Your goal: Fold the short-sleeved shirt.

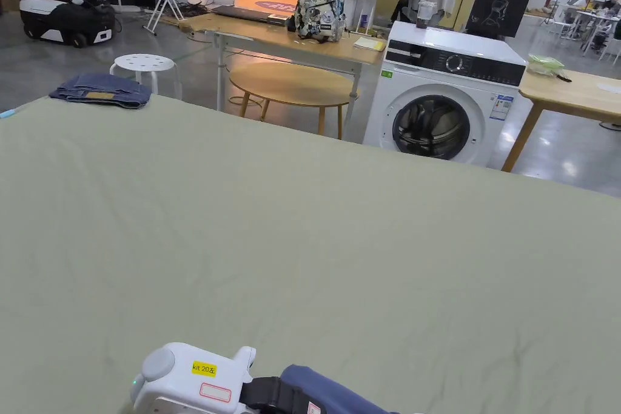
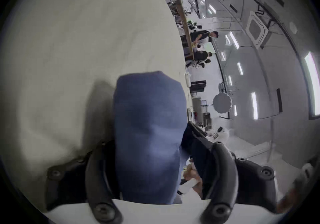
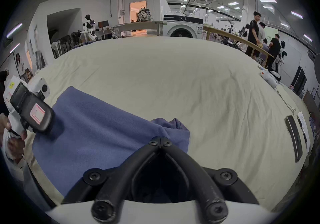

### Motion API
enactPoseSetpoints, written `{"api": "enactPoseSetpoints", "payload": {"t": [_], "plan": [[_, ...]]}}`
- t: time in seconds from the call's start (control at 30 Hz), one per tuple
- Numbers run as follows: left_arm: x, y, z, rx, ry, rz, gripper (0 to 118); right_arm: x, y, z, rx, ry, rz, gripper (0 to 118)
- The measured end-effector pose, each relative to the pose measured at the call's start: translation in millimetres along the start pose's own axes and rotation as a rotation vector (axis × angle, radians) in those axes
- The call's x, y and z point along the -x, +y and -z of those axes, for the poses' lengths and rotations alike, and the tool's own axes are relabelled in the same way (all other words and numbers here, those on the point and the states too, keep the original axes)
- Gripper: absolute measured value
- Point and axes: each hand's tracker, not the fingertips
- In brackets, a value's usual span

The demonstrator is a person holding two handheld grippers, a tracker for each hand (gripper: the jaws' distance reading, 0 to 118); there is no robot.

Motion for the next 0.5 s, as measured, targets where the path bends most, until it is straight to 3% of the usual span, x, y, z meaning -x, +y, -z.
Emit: {"api": "enactPoseSetpoints", "payload": {"t": [0.1, 0.2, 0.5], "plan": [[1, -5, 6, -0.01, 0.089, 0.014, 33, -1, 0, 0, 0.001, 0.003, 0.004, 0], [8, -2, -1, -0.031, 0.049, -0.027, 22, -1, -2, 0, -0.004, 0.006, -0.001, 0], [3, -10, -12, -0.077, 0.02, -0.022, 18, 6, 2, -5, -0.028, -0.009, -0.071, 0]]}}
